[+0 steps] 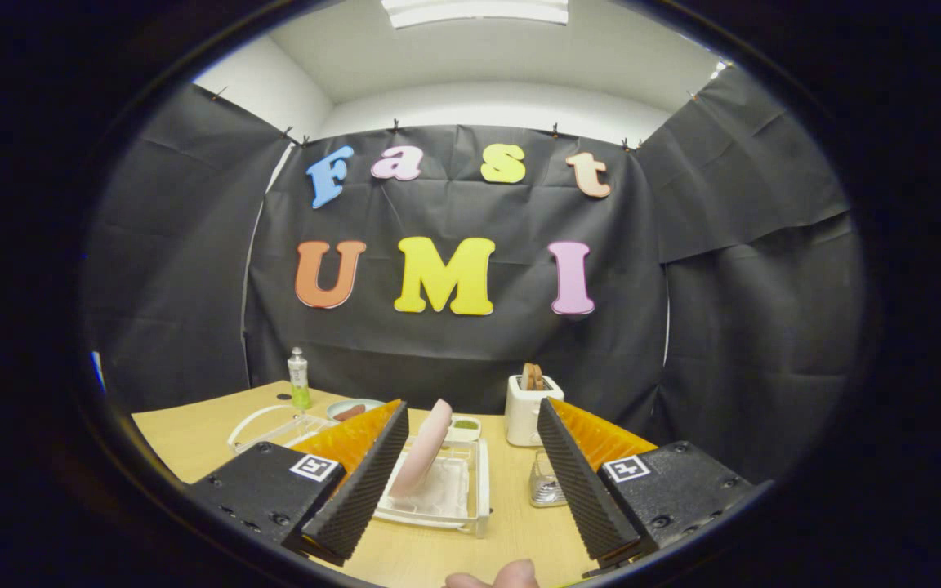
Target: Take the plate from the dish rack, then take the spoon from the basket and place it into the plate.
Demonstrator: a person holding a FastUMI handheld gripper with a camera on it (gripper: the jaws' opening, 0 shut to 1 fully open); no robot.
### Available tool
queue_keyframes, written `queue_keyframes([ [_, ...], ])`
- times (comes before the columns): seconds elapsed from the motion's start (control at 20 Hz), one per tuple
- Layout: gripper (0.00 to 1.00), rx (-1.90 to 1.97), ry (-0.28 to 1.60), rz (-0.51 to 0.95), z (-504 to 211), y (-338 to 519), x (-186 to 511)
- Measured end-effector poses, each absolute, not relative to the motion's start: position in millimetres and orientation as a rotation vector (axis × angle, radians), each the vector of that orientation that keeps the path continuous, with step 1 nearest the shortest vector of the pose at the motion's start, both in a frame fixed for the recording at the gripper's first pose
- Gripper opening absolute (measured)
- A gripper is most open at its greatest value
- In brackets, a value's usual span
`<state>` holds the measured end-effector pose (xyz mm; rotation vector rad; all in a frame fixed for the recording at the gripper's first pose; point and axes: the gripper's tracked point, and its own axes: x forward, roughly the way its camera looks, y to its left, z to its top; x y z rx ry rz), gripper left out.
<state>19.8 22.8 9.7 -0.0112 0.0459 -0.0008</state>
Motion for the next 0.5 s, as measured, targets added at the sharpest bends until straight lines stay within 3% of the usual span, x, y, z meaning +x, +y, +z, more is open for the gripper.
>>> queue_keyframes([
  [0.5, 1.00, -0.041, 0.091, 0.075, 25.9, 47.5, 33.4],
])
